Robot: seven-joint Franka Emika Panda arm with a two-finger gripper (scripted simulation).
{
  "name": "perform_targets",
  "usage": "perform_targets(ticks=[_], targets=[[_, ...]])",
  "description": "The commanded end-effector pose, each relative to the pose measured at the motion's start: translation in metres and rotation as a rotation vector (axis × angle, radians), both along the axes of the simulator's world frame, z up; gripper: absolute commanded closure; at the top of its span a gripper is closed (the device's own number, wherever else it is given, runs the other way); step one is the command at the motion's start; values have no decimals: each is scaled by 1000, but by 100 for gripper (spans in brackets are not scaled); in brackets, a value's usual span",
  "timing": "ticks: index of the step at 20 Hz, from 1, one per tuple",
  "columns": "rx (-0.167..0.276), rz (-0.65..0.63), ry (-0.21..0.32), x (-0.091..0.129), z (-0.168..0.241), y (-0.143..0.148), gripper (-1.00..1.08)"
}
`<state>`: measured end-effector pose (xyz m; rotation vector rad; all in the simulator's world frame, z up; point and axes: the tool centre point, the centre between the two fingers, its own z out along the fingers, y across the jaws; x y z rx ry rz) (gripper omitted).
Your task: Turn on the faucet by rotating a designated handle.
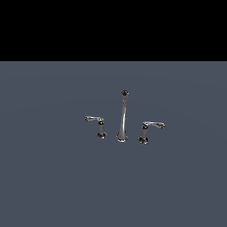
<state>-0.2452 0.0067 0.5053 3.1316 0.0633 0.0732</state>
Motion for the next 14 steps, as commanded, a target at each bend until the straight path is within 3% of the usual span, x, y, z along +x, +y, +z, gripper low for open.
perform_targets(ticks=[1, 14], targets=[[0, 0, 0, 0, 0, 0, 108], [4, -120, 2, 21, -28, 4, 108]])
